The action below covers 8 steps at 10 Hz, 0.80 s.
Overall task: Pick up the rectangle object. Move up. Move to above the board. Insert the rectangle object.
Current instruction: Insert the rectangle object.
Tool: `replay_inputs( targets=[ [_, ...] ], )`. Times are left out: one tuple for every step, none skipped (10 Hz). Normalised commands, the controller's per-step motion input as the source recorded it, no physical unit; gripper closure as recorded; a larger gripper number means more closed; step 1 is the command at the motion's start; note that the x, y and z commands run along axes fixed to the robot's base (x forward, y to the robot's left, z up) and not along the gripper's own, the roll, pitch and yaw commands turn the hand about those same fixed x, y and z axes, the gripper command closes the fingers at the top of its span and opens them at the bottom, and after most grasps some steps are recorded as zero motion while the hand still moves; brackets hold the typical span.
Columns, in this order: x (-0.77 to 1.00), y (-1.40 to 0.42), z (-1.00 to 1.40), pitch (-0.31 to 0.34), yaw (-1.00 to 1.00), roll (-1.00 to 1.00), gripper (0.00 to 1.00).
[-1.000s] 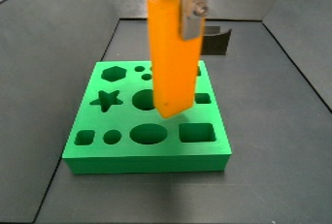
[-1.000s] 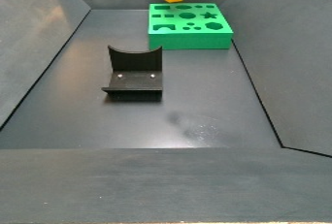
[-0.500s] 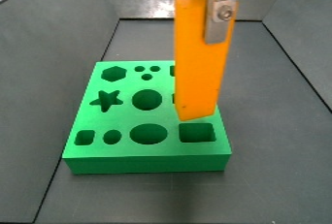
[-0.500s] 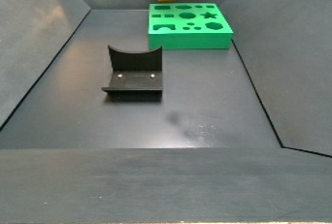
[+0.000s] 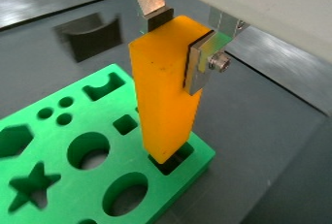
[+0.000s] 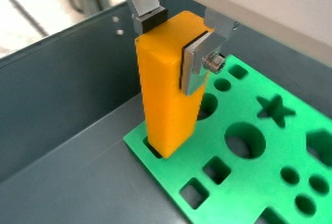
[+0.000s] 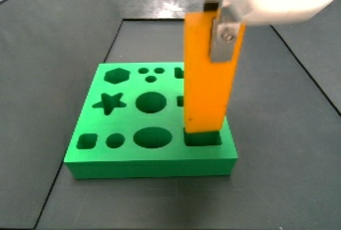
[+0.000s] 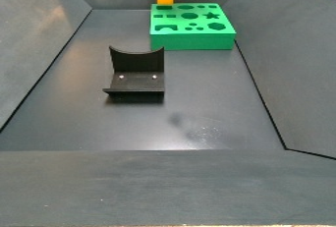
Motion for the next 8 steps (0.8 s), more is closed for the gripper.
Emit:
replay_inputs(
  targets=[
    [0.17,-0.05,-0.05,0.000,-0.81,0.02,1.00],
    [0.00,0.00,0.00,0.000,-0.02,0.00,1.00],
    [0.00,0.00,-0.04,0.000,0.00,0.00,1.00],
    [0.03,0.00,-0.14,0.000,0.02,0.03,1.00],
    [0.00,-0.01,-0.14,0.000,0.13,0.01,1.00],
    [0.00,0.00,-0.10,0.000,0.12,0.00,1.00],
    [-0.05,-0.03,-0.05,0.000,0.01,0.00,1.00],
    [-0.03,-0.07,0.00,0.000,0.00,0.00,1.00]
  ],
)
